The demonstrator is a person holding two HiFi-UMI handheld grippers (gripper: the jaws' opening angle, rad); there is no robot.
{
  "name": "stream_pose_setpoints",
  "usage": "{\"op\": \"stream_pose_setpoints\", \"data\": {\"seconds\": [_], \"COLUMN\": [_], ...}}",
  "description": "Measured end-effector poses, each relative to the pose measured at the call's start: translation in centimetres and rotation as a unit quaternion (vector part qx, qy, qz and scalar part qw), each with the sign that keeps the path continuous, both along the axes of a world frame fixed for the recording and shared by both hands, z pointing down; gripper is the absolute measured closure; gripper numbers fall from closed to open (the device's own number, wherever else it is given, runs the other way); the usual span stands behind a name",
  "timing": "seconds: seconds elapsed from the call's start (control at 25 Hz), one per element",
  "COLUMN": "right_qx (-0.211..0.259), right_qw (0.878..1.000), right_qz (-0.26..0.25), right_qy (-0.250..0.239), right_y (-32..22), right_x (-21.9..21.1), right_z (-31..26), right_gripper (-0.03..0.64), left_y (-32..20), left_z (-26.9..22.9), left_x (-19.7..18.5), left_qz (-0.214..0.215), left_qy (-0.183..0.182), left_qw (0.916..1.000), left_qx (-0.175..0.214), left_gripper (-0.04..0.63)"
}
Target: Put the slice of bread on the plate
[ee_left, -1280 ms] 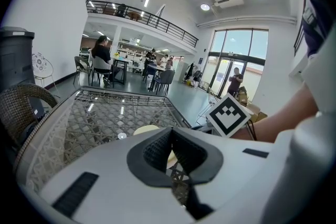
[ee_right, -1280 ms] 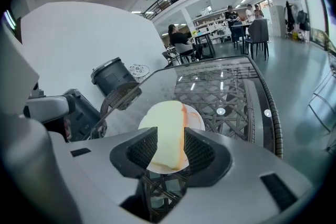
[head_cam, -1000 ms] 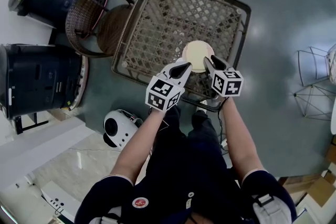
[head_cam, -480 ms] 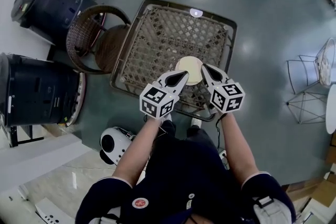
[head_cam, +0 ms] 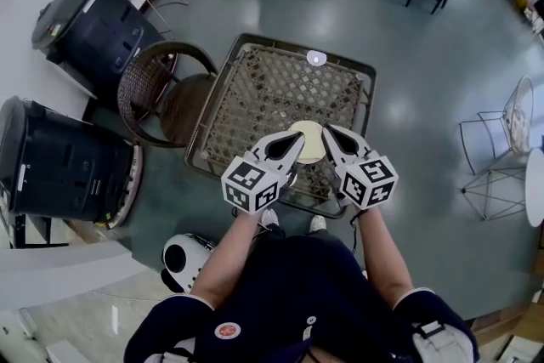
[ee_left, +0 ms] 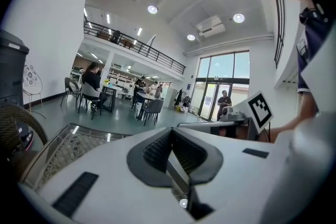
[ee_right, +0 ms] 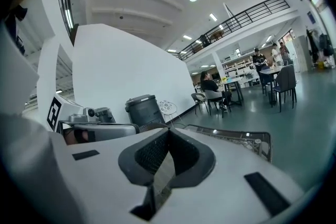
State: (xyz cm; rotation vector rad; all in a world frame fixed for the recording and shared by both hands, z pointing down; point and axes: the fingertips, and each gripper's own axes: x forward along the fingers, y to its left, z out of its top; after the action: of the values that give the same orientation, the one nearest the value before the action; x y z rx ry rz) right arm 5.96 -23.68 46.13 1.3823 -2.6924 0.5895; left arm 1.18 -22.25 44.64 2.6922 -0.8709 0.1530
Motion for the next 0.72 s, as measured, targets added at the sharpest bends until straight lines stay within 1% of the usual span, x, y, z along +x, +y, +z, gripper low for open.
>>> {"op": "stream_pose_setpoints", "data": {"seconds": [0.16,0.28,0.52,0.72], "right_qx": [0.021,0.032,0.040,0.048], "right_qw": [1.000,0.999,0.999,0.999], "right_qz": [-0.009,-0.013,-0.010,-0.010], "right_qy": [-0.003,-0.005,-0.008,-0.008], "right_y": [0.5,0.7,0.6,0.5], "right_x": [-0.3,-0.6,-0.4,-0.2], "right_z": [-2.0,-3.1,-4.2,-4.7], "right_gripper": [0.609,0.609,0.610,0.611], "left_y": [0.4,0.5,0.4,0.5], "left_z": [-2.3,-3.5,-4.6,-4.7], "left_x": [0.3,0.2,0.2,0.4], "left_qz": [0.007,0.011,0.009,0.008], "left_qy": [0.009,0.013,0.018,0.021], "left_qw": [0.9997,0.9993,0.9989,0.9989], "left_qx": [0.023,0.032,0.042,0.042], "left_gripper": [0.591,0.591,0.589,0.591]}}
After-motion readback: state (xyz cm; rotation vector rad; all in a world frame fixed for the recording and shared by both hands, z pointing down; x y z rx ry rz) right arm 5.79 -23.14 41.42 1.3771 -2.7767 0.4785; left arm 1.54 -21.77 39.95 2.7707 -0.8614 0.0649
